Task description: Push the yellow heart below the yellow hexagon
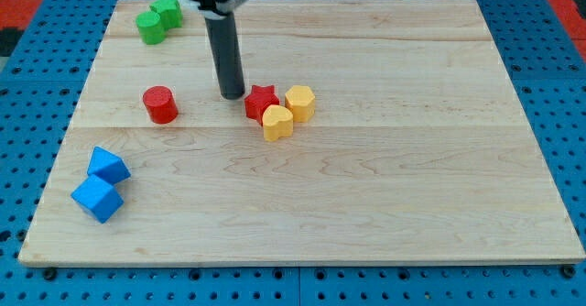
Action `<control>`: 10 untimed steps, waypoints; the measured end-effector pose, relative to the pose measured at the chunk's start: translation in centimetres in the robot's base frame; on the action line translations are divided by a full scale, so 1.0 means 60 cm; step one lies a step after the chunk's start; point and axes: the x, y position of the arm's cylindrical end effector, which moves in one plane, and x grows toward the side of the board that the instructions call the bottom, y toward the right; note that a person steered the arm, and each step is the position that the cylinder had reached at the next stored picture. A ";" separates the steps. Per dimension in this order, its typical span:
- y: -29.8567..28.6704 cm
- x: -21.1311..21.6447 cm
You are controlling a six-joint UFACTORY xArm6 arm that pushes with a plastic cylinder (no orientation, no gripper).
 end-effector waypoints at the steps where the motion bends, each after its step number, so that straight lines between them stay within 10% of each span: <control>1: 0.054 0.036; 4: 0.095 0.029; 6: 0.030 0.153; 10: 0.199 0.199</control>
